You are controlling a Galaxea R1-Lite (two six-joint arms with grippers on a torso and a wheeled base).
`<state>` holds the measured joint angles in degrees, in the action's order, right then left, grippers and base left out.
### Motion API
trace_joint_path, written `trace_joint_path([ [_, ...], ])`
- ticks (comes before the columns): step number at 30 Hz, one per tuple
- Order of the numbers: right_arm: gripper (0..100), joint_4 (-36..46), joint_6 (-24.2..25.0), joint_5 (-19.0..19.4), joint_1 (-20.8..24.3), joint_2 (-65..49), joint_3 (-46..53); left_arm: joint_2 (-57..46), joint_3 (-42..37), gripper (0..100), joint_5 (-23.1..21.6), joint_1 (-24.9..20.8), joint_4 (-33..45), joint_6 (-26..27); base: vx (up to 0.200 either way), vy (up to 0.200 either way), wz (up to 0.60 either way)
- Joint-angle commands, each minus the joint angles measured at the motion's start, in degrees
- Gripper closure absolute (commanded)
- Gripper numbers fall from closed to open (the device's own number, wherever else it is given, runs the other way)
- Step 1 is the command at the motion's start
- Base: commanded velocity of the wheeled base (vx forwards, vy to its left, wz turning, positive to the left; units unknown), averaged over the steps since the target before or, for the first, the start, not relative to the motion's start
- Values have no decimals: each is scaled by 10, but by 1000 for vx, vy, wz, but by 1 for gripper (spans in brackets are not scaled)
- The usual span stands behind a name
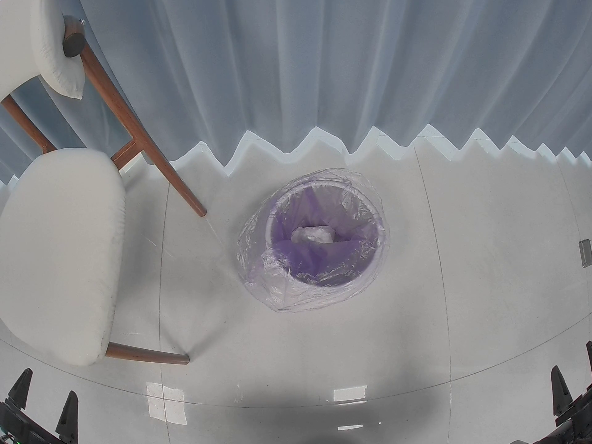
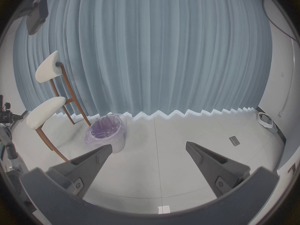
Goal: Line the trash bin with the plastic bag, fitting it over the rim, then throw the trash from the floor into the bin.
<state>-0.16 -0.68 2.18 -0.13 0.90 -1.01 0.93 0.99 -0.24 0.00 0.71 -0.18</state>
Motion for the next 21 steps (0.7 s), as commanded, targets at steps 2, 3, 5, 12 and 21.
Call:
trace_joint_path([
  [2,0,0,0,0,0,-9,10,-8,-9,0,0,1,0,0,-200,0,0],
  [3,0,0,0,0,0,-9,10,-8,-9,0,0,1,0,0,-200,0,0],
  [5,0,0,0,0,0,-9,10,-8,-9,0,0,1,0,0,-100,0,0],
  [12,0,0,0,0,0,-9,10,-8,-9,0,0,0,0,0,0,0,0],
  [21,0,0,0,0,0,-9,10,-8,-9,0,0,1,0,-2,0,178,0],
])
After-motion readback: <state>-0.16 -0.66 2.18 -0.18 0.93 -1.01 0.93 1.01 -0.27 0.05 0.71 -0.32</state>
